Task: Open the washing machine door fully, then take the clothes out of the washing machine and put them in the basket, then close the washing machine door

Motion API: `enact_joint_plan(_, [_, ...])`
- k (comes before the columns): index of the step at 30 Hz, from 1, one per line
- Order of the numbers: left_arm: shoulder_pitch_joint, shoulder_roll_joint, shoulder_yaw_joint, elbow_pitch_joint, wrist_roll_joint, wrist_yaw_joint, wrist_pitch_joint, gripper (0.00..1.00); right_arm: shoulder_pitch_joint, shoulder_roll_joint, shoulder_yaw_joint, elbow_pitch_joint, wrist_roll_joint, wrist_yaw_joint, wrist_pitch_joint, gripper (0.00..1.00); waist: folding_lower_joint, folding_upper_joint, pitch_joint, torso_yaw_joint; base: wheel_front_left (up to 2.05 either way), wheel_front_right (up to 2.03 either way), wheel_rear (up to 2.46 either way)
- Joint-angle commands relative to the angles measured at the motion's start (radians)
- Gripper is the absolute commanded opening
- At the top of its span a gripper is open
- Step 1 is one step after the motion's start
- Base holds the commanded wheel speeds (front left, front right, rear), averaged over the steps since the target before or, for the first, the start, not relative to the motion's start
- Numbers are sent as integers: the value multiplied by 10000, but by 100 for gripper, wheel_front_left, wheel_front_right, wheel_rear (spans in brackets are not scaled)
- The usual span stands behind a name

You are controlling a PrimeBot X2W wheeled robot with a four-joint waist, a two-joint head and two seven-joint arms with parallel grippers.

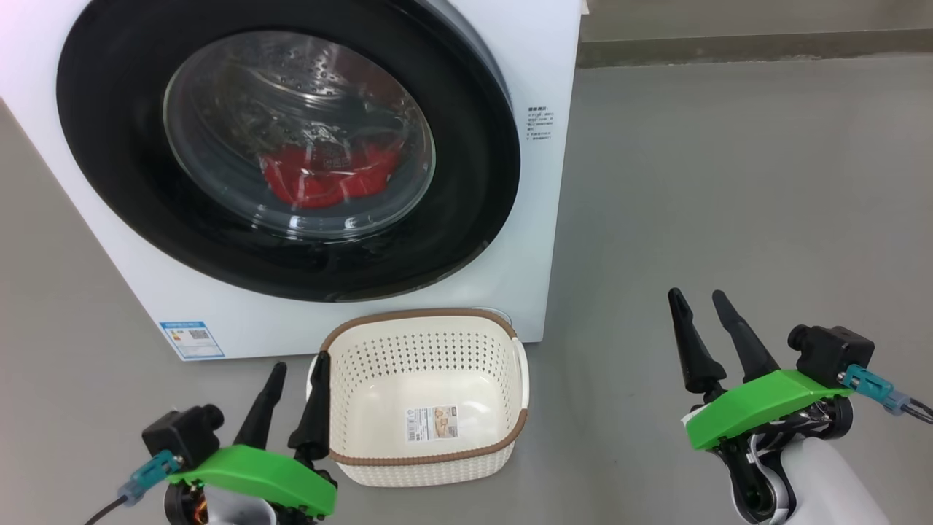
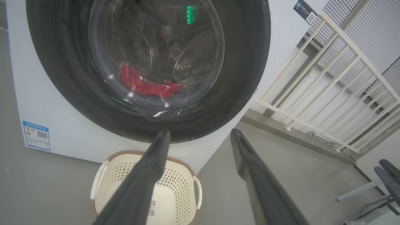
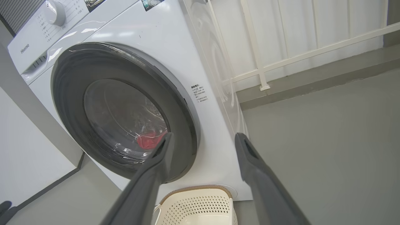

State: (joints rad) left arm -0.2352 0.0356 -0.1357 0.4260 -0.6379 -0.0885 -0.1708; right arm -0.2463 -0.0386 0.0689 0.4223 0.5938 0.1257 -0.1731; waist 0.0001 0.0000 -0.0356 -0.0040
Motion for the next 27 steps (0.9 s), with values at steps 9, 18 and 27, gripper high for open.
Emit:
enact_joint_plan(9, [-732, 127, 155, -229, 1137, 167, -380, 100, -752, -87, 305, -123, -1228, 44, -360, 100, 0, 0, -13, 28, 0, 0, 0])
enact_joint_plan(18, [-718, 137, 456, -879, 2302, 517, -638, 100, -973, -101, 467, 74, -2233, 47, -616, 100, 0, 0, -70, 33, 0, 0, 0])
enact_joint_plan(27, [-828, 147, 211, -633, 3173, 548, -895, 100, -1209, -115, 668, 350, -3245, 50, -872, 100, -1, 0, -167, -4, 0, 0, 0])
